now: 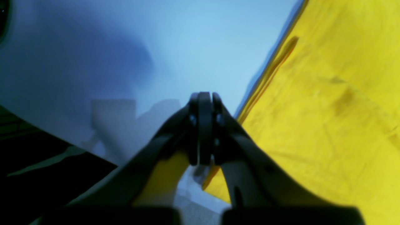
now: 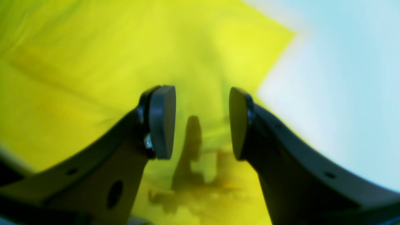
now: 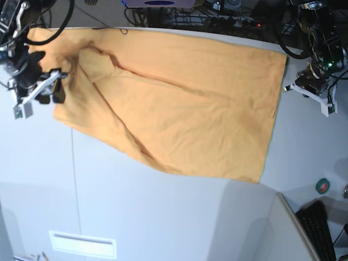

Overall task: Layout the t-shirt on the table in an organized manner, then fold the t-shirt properly
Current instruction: 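Grasp the shirt's hem corners with both grippers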

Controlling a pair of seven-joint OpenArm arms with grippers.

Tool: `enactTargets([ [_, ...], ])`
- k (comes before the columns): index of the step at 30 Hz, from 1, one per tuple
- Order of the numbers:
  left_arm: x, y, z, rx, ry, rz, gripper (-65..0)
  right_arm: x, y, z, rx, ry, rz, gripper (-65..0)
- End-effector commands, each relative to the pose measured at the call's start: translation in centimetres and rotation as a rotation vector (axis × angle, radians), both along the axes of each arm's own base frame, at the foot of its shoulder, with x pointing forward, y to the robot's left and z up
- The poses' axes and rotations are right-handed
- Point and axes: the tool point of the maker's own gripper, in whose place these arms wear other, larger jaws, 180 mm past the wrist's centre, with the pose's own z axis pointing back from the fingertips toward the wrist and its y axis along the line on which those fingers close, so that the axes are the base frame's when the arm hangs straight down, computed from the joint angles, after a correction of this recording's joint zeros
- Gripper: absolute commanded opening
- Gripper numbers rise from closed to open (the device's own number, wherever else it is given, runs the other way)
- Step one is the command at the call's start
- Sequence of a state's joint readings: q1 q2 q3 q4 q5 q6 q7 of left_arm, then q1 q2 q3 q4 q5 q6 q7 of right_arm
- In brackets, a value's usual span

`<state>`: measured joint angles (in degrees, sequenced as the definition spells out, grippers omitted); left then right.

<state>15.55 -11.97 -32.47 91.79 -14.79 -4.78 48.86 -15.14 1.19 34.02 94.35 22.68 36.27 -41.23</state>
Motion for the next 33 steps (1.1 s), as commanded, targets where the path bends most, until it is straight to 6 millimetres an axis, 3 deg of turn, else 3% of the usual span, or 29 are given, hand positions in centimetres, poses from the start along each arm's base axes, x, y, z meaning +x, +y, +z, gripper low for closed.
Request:
enactTargets([
  [1,0.6,0.8,1.1,0.033,-0.029,-0.005,-65.0,1.8,-1.0,0.7,0.014,-0.031,-0.035,-37.4],
  [4,0.6,0.8,1.1,0.031,-0.029,-0.004,-65.0,3.8,-3.3,-1.2,0.057,0.053,-0.107,-37.4],
  [11,0.6,0.8,1.1,0.033,-0.029,-0.005,-65.0,5.8,-3.6,-4.2,0.18,0.142,-0.142,-37.2],
  [18,0.6,0.9,1.1,0.033,-0.029,-0.004,-65.0,6.3,-2.7,-4.5,0.207,0.143,-0.135,-37.5],
  [23,-0.2,1.1,-0.3,0.014,0.008,0.013,-65.0,7.1,-2.3,-4.7,0.239,0.148,-0.141,-38.1],
  [26,-0.5,1.1,-0.7,0.008,0.02,0.018,-65.0,7.3,-2.3,-4.9,0.248,0.154,-0.142,-47.0],
  [29,-0.7,1.2,-1.0,0.004,0.028,0.021,-65.0,7.7,-2.3,-4.7,0.25,0.147,-0.141,-65.0],
  [33,-0.7,1.2,-1.0,0.004,0.028,0.021,-65.0,7.9,-2.3,-4.4,0.247,0.137,-0.14,-65.0],
])
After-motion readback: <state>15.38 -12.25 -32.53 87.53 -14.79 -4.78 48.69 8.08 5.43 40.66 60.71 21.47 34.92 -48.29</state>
